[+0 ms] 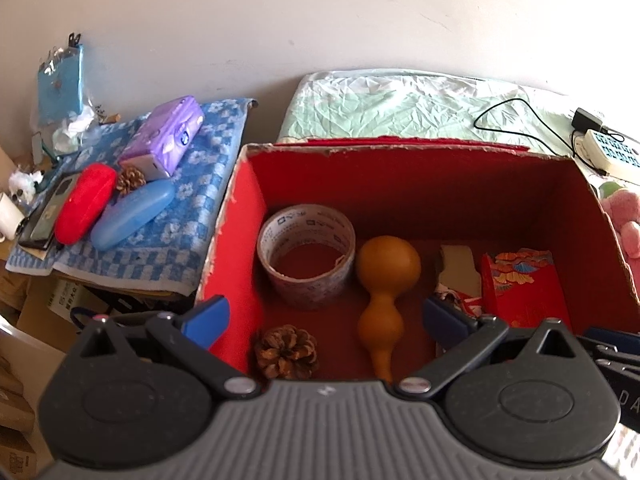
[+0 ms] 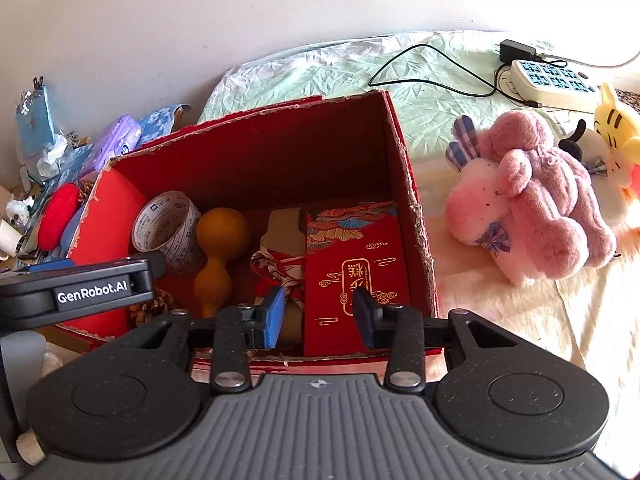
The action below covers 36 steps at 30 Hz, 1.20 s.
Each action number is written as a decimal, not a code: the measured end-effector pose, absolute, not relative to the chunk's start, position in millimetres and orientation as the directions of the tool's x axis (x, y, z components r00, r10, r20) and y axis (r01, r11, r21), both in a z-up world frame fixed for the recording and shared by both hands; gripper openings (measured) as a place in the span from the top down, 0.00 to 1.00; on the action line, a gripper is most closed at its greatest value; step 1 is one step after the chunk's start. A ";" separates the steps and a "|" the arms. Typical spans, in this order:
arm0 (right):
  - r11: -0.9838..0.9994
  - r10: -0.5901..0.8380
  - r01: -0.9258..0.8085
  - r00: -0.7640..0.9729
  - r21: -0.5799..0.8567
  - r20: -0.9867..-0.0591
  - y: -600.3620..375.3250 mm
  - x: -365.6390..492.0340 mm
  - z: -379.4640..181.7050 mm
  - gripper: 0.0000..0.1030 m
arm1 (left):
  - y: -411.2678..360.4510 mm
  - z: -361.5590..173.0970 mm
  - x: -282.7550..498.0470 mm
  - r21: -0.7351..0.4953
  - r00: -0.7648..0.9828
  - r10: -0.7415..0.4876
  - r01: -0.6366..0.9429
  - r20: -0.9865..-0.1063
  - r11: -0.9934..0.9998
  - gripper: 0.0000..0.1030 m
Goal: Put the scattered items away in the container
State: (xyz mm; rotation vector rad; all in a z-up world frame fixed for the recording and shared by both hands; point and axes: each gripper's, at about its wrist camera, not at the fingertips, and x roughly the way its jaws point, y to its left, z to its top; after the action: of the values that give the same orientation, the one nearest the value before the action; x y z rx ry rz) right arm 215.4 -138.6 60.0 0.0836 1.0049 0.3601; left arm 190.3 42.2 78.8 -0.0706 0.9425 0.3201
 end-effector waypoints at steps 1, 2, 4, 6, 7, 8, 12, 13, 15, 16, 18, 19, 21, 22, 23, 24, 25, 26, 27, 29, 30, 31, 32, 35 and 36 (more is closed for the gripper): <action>0.937 0.335 -0.261 0.481 0.232 -0.810 -138.7 215.6 59.9 0.62 | 41.3 78.3 190.6 0.081 0.541 0.242 -0.303 -0.806 0.950 0.01; 0.935 0.337 -0.267 0.479 0.231 -0.810 -138.6 215.7 59.9 0.62 | 40.7 77.6 191.2 0.084 0.537 0.245 -0.306 -0.807 0.948 0.01; 0.932 0.341 -0.284 0.476 0.226 -0.810 -138.1 215.1 59.7 0.62 | 39.8 76.4 192.8 0.086 0.530 0.247 -0.311 -0.811 0.947 0.01; 0.928 0.347 -0.298 0.470 0.224 -0.811 -138.2 214.9 59.8 0.62 | 38.4 75.6 193.2 0.085 0.523 0.249 -0.316 -0.816 0.945 0.01; 0.926 0.351 -0.303 0.466 0.226 -0.812 -138.5 215.2 60.0 0.62 | 37.2 75.1 193.4 0.088 0.518 0.251 -0.318 -0.818 0.944 0.01; 0.924 0.356 -0.307 0.461 0.230 -0.813 -139.2 215.5 60.3 0.62 | 35.8 74.5 193.5 0.092 0.515 0.254 -0.318 -0.819 0.944 0.01; 0.916 0.366 -0.329 0.448 0.230 -0.816 -140.0 215.8 61.0 0.63 | 32.5 70.3 193.2 0.101 0.499 0.261 -0.325 -0.827 0.940 0.01; 0.914 0.367 -0.335 0.443 0.228 -0.818 -139.8 215.7 61.0 0.63 | 32.6 69.2 193.0 0.095 0.495 0.255 -0.327 -0.831 0.940 0.01; 0.911 0.372 -0.341 0.435 0.232 -0.820 -140.1 216.6 61.4 0.63 | 33.0 67.0 192.9 0.089 0.487 0.250 -0.329 -0.837 0.940 0.01; 0.911 0.373 -0.340 0.432 0.235 -0.821 -140.3 217.2 61.5 0.63 | 32.6 66.3 192.7 0.094 0.484 0.253 -0.328 -0.838 0.940 0.01; 0.911 0.372 -0.337 0.430 0.236 -0.823 -139.7 217.8 61.8 0.62 | 31.9 65.8 191.9 0.104 0.482 0.260 -0.326 -0.837 0.940 0.01; 0.911 0.372 -0.338 0.429 0.236 -0.823 -139.1 217.8 62.0 0.62 | 32.1 65.8 192.0 0.107 0.482 0.263 -0.326 -0.836 0.939 0.01; 0.910 0.377 -0.339 0.430 0.241 -0.820 -138.5 217.5 63.1 0.62 | 33.2 67.1 191.6 0.109 0.488 0.268 -0.330 -0.831 0.938 0.01; 0.908 0.385 -0.339 0.433 0.248 -0.815 -138.4 216.8 64.7 0.62 | 33.9 68.7 191.5 0.112 0.493 0.273 -0.331 -0.826 0.937 0.01; 0.905 0.392 -0.341 0.440 0.253 -0.808 -138.2 215.8 66.8 0.62 | 34.4 70.6 191.2 0.116 0.499 0.278 -0.331 -0.821 0.937 0.01; 0.905 0.394 -0.344 0.451 0.251 -0.801 -137.4 214.5 69.3 0.62 | 34.7 72.7 191.0 0.122 0.504 0.284 -0.330 -0.816 0.936 0.01; 0.905 0.392 -0.348 0.463 0.244 -0.795 -136.1 213.2 71.6 0.62 | 35.2 74.7 191.0 0.127 0.509 0.290 -0.329 -0.810 0.936 0.01; 0.907 0.389 -0.348 0.475 0.237 -0.790 -135.0 212.1 73.6 0.62 | 35.9 76.5 190.7 0.130 0.514 0.293 -0.329 -0.806 0.935 0.01; 0.909 0.386 -0.347 0.484 0.233 -0.785 -134.6 211.4 75.2 0.62 | 36.5 78.0 190.6 0.129 0.519 0.292 -0.327 -0.803 0.936 0.01; 0.913 0.382 -0.335 0.496 0.234 -0.779 -135.2 210.2 77.1 0.62 | 37.5 79.7 189.7 0.127 0.523 0.290 -0.325 -0.801 0.937 0.01; 0.915 0.379 -0.329 0.501 0.234 -0.778 -135.7 209.4 77.9 0.62 | 38.0 80.1 189.1 0.128 0.522 0.291 -0.325 -0.802 0.937 0.01; 0.917 0.376 -0.325 0.506 0.233 -0.776 -136.1 208.1 79.0 0.62 | 38.5 80.3 188.2 0.129 0.522 0.292 -0.325 -0.801 0.937 0.01; 0.917 0.376 -0.325 0.510 0.231 -0.774 -136.2 206.6 80.5 0.62 | 38.6 80.7 186.9 0.129 0.523 0.292 -0.326 -0.801 0.936 0.01; 0.911 0.385 -0.342 0.514 0.229 -0.766 -135.4 199.6 86.4 0.62 | 38.6 82.4 180.8 0.132 0.518 0.299 -0.336 -0.801 0.933 0.01; 0.908 0.391 -0.352 0.512 0.228 -0.765 -135.1 197.6 88.2 0.61 | 38.2 83.4 178.6 0.131 0.517 0.300 -0.338 -0.802 0.932 0.01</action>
State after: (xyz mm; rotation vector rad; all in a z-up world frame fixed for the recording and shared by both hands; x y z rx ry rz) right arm 197.6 -135.1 88.2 0.0454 0.9312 0.4468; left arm 178.6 38.2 83.4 -0.0430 0.9535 0.3833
